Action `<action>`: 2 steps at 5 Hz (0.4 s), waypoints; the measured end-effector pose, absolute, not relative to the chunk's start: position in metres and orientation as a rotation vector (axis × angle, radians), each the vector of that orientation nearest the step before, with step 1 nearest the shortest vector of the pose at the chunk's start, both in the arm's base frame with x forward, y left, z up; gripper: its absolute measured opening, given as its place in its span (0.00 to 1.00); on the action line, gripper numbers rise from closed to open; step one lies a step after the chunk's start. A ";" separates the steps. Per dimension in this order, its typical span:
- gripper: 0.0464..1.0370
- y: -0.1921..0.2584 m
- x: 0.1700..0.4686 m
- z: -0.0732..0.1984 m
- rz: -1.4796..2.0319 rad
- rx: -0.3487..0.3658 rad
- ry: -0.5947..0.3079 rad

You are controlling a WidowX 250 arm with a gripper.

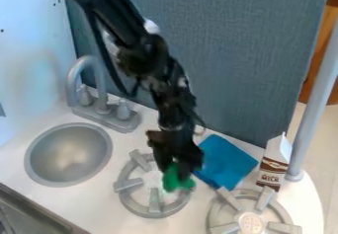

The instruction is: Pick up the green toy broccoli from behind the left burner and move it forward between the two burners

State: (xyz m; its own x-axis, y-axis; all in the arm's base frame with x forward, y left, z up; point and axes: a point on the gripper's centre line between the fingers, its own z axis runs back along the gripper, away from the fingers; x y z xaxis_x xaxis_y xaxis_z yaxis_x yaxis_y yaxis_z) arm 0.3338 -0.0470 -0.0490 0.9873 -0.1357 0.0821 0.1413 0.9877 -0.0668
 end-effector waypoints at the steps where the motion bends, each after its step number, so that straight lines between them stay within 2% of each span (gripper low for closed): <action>1: 0.60 -0.064 0.327 -0.065 -0.188 -0.059 -0.058; 2: 0.60 -0.073 0.322 -0.074 -0.216 -0.043 -0.033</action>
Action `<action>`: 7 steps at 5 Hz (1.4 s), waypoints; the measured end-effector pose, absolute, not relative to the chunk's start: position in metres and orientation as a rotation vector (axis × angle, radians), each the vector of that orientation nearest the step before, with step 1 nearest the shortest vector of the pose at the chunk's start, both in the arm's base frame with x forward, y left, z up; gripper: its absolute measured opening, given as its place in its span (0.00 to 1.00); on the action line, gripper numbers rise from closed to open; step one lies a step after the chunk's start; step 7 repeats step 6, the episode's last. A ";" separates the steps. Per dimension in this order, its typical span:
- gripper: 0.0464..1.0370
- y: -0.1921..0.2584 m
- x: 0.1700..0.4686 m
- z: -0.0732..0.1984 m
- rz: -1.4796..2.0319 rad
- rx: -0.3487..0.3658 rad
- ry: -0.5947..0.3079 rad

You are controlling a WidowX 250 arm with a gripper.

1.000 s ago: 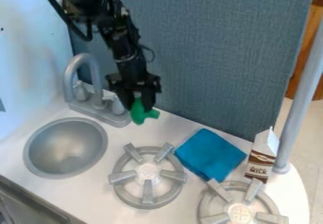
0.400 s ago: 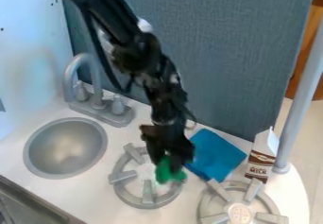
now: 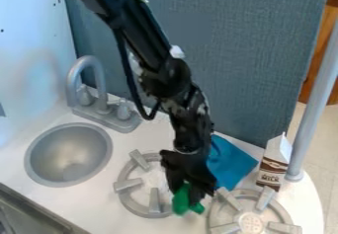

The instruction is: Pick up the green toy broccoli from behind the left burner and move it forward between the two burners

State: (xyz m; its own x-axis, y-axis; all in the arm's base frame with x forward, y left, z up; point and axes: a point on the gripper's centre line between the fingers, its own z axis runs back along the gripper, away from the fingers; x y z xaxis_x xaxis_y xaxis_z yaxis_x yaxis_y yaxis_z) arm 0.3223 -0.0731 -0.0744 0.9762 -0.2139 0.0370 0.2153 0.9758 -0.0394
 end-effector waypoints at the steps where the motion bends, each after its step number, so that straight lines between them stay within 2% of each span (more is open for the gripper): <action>1: 0.60 -0.080 0.321 -0.082 -0.228 -0.030 -0.023; 2: 0.68 -0.079 0.320 -0.085 -0.234 -0.014 -0.017; 3: 0.94 -0.077 0.321 -0.085 -0.227 0.000 -0.031; 4: 0.97 -0.076 0.319 -0.086 -0.221 -0.007 -0.022; 5: 0.97 -0.069 0.326 -0.065 -0.178 -0.052 -0.052; 6: 0.97 -0.060 0.342 -0.018 -0.097 -0.124 -0.119; 7: 0.97 -0.060 0.342 -0.018 -0.097 -0.124 -0.119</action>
